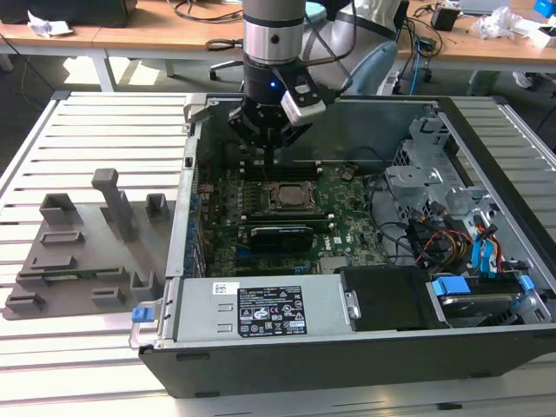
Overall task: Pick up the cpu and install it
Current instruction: 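Install the first cpu locking lever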
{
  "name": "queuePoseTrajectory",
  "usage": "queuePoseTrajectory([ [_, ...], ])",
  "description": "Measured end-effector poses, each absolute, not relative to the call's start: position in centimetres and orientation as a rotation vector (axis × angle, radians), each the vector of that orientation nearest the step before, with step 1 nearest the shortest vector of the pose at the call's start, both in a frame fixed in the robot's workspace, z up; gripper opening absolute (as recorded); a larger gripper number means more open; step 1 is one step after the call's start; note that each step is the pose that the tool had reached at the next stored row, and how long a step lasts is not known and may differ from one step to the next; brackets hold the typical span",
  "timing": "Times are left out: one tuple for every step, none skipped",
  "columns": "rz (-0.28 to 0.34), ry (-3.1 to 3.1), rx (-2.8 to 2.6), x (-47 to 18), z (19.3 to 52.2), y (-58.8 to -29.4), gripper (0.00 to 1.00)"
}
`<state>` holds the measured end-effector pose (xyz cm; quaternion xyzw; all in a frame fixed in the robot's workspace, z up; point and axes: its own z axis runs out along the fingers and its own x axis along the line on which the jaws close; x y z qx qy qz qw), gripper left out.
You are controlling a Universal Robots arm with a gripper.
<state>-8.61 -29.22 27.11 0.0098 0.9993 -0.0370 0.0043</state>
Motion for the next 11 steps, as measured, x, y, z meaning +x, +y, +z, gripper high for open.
queuePoseTrajectory([
  [-0.115, 3.131, 0.03, -10.0, 27.1, -28.5, 0.11],
  [-0.115, 3.131, 0.029, -10.0, 27.0, -28.3, 0.11],
  [-0.115, 3.131, 0.026, -10.1, 27.0, -28.1, 0.11],
  [-0.115, 3.131, 0.019, -10.1, 26.8, -27.6, 0.11],
  [-0.115, 3.131, 0.015, -10.1, 26.7, -27.2, 0.11],
  [-0.115, 3.13, 0.013, -10.1, 26.7, -27.0, 0.11],
  [-0.115, 3.13, 0.01, -10.1, 26.6, -26.8, 0.11],
  [-0.115, 3.13, 0.008, -10.1, 26.5, -26.8, 0.11],
  [-0.115, 3.13, 0.007, -10.1, 26.4, -26.8, 0.11],
  [-0.115, 3.13, 0.006, -10.1, 26.3, -26.8, 0.11],
  [-0.115, 3.13, 0.006, -10.1, 26.2, -26.8, 0.11],
])
